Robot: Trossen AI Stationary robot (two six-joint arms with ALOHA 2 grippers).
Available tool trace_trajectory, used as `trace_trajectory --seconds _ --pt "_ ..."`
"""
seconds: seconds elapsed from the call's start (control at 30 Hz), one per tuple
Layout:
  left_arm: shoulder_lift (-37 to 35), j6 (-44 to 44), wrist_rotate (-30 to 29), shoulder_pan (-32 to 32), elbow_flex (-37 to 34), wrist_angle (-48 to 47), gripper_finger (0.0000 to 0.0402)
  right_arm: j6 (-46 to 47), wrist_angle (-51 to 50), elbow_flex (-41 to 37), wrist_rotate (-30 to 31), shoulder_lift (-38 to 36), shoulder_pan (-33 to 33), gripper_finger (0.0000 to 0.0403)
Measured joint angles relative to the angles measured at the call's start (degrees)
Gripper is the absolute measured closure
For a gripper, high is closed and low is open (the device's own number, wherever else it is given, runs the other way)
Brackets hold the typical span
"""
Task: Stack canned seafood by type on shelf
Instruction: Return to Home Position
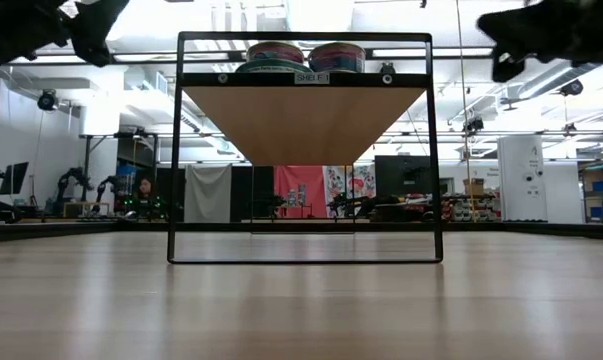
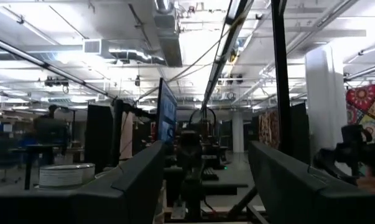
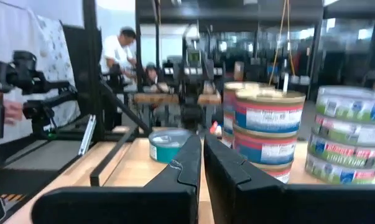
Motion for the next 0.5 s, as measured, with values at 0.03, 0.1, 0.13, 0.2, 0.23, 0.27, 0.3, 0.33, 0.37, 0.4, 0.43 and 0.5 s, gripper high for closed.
trace_trajectory --seconds 0.03,0.1,0.13,0.2,0.23,0.27,0.3,0.33,0.37,0.4,0.43,0.5 --pt "-0.1 -0.1 0.1 0.0 -0.2 0.1 0.0184 -0.4 0.0 -1.1 -0.4 -2.1 0.0 0.0392" --pt "0.0 -0.8 1.7 -0.1 -0.8 -0.3 0.0184 -1.0 0.0 -3.4 -0.6 -6.2 0.0 0.0392" --pt "0.2 -1.5 2.9 -0.1 -1.0 -0.6 0.0184 -1.2 0.0 -4.5 -0.7 -8.3 0.0 0.0392" --pt "0.5 -4.9 4.5 -0.1 -1.2 -0.7 0.0184 -1.6 0.2 -6.5 -0.8 -12.6 0.0 0.0392" --pt "0.6 -8.0 4.7 -0.1 -1.1 -0.3 0.0184 -1.9 0.7 -7.3 -0.9 -13.8 0.0 0.0392" --pt "0.7 -12.3 4.7 -0.1 -1.1 -0.2 0.0184 -2.4 2.0 -8.0 -1.1 -13.7 0.0 0.0392" --pt "0.7 -16.7 4.8 -0.1 -1.1 -0.3 0.0184 -2.6 2.3 -8.8 -2.3 -13.8 0.0 0.0392" --pt "0.8 -21.5 4.8 -0.1 -1.1 -0.3 0.0184 -2.9 3.5 -9.2 -2.8 -13.4 0.0 0.0392" --pt "0.8 -25.2 4.8 -0.1 -1.1 -0.1 0.0184 -3.1 5.6 -9.5 -3.2 -12.7 0.0 0.0392" --pt "0.8 -27.5 4.8 -0.1 -1.1 0.2 0.0184 -2.8 7.1 -10.0 -3.3 -12.4 0.0 0.0392" --pt "0.7 -29.3 4.6 -0.1 -1.1 0.0 0.0184 -2.6 7.1 -10.7 -3.3 -12.4 0.0 0.0392" --pt "0.8 -30.8 4.5 -0.1 -1.1 0.0 0.0184 -2.8 7.2 -11.4 -3.3 -12.4 0.0 0.0392"
